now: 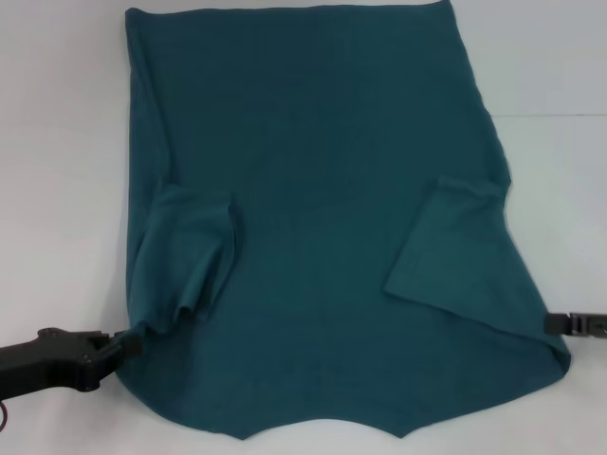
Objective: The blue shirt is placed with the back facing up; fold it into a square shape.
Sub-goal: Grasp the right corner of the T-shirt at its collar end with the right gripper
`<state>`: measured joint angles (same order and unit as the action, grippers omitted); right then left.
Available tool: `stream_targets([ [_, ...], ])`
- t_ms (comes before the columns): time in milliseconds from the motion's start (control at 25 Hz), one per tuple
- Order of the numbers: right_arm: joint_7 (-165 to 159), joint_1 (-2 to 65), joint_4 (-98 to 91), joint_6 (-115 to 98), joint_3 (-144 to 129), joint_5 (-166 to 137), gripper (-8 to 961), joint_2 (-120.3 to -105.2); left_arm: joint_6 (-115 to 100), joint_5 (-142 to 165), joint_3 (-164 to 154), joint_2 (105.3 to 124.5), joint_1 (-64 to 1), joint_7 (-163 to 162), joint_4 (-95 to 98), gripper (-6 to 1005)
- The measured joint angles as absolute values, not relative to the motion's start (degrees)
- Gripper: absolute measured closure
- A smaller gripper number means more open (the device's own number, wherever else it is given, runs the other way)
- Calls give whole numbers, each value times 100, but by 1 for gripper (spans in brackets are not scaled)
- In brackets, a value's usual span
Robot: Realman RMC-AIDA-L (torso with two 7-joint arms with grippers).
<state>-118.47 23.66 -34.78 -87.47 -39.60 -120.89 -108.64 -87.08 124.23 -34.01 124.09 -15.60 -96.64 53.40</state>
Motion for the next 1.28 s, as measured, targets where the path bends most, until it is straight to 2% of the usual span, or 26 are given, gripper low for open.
stream_targets([
  [480, -11961, 2303, -3542, -8653, -3858, -12725, 187, -10928, -8671, 12418, -3450, 12410, -1694, -9703, 5263, 951],
  [1280, -11961, 2575, -3499, -8554, -4012, -12824, 195, -11180, -8651, 12421, -3409, 12401, -1705, -9664, 5265, 947],
])
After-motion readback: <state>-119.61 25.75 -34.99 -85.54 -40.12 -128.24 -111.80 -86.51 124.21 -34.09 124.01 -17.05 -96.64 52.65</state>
